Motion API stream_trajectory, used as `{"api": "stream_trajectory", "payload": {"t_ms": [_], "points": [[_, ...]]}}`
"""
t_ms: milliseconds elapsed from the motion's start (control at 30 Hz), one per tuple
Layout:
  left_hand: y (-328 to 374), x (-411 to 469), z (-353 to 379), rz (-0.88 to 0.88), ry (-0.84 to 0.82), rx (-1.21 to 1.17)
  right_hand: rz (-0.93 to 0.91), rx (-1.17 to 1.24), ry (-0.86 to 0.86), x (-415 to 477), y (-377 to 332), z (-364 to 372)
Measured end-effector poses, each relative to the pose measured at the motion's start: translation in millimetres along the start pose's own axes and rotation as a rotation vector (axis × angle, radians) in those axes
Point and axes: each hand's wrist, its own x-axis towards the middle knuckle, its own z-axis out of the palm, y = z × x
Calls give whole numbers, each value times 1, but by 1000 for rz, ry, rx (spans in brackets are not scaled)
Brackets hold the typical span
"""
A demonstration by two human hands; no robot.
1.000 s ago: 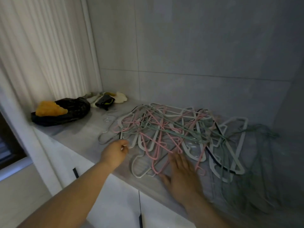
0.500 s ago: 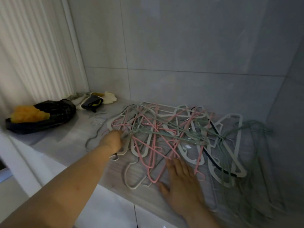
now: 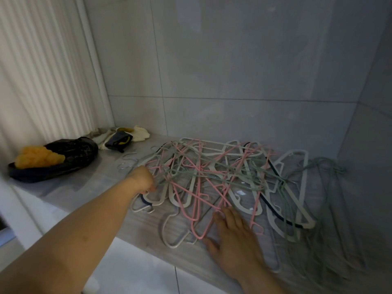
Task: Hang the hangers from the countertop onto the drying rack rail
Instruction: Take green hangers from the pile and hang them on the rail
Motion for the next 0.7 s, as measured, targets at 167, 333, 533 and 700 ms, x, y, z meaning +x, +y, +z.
{"api": "stream_trajectory", "payload": {"t_ms": [167,333,533,700], "points": [[-2,-10,-13,65,146,-50,-16,-17,-21,-1,1,2],[-10,-33,-35,181,340,-66,-70,-15,55,-3,1,-3],[-49,-93,-81,216,529,170,-314,91,436,-13,-2,-13],[-76,-152,-121,93,631,402,-448,279,586,-22,-20,-35]]}}
